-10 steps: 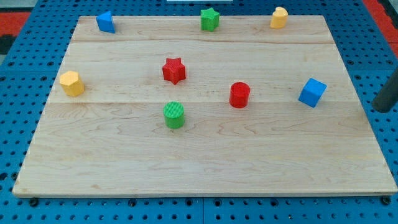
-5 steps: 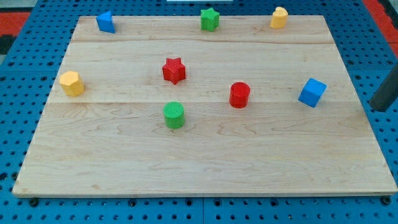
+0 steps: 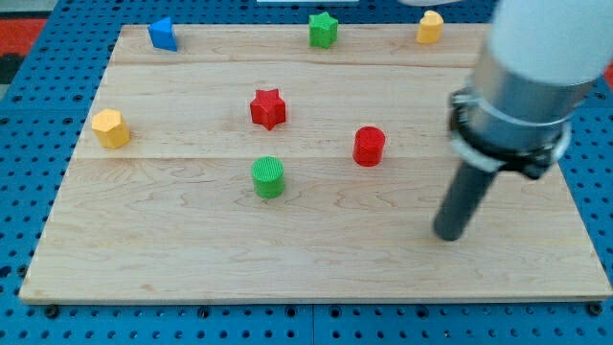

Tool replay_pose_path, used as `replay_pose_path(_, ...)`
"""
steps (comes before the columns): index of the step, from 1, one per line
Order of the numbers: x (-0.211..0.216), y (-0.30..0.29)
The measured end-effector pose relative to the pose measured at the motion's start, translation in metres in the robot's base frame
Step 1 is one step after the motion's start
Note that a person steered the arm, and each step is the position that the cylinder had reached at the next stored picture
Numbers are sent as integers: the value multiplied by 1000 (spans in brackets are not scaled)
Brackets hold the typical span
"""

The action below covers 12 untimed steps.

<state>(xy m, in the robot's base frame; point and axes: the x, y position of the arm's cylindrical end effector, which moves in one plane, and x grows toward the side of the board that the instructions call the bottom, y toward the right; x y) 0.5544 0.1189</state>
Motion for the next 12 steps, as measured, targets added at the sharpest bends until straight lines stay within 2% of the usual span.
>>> replay_pose_path(1, 8, -24)
replay_pose_path(3, 8, -25)
replay_pose_path(4, -2, -62)
replay_pose_path(5, -2, -126)
replay_pose_path(6, -2, -241)
replay_pose_path(7, -38, -301)
replay_pose_path(8, -110, -297)
replay_pose_path(9, -151, -234)
replay_pose_path(10, -159, -180)
replay_pose_path(12, -151, -164)
